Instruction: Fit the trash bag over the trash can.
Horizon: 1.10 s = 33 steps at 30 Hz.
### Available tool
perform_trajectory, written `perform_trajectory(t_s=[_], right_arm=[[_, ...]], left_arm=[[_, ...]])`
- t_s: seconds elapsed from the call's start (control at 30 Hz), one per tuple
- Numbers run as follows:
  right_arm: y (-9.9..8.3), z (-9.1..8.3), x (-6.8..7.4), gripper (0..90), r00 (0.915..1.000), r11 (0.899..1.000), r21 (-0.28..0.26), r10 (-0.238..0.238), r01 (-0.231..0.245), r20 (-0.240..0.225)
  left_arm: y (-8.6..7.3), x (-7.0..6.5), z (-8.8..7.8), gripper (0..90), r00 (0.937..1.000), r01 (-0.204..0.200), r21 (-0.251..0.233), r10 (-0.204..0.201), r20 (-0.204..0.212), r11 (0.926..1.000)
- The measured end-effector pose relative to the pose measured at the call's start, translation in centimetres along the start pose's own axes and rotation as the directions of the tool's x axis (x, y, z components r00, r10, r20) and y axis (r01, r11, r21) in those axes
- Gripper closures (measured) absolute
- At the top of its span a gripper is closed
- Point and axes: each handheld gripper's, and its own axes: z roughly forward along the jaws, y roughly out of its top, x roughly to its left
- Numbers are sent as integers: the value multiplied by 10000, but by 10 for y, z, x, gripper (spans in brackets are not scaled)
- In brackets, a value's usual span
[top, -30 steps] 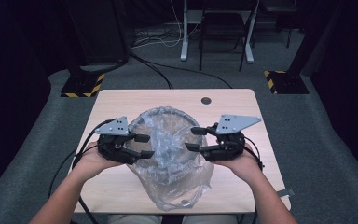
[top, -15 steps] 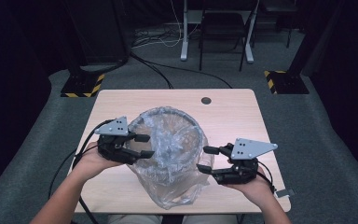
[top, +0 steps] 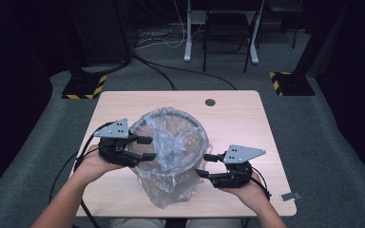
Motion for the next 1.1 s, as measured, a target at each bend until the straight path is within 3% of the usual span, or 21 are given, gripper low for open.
perform_trajectory(t_s=[0.1,0.27,0.43,0.8,1.0,1.1], right_arm=[[-5,2,-4,677,9997,9998,26,174,-173,-164],[-12,6,-7,897,9996,9997,37,256,-256,-120],[-18,11,-10,900,9987,9996,217,159,-169,474],[-28,9,-22,900,9956,9984,32,560,-564,749],[-31,4,-27,895,9945,9948,-457,935,-913,465],[-31,2,-27,781,9942,9918,-738,1059,-1044,168]], left_arm=[[-1,1,-1,416,10000,40,-30,-40,-49,10000],[-1,1,-2,418,10000,58,-68,-58,-51,10000],[-1,2,-2,419,10000,61,-80,-61,-16,9999],[-1,2,-2,418,10000,70,-64,-70,27,10000],[5,2,-7,409,10000,-28,-18,28,-49,10000],[14,2,-15,407,9999,-104,-179,103,-96,9998]])
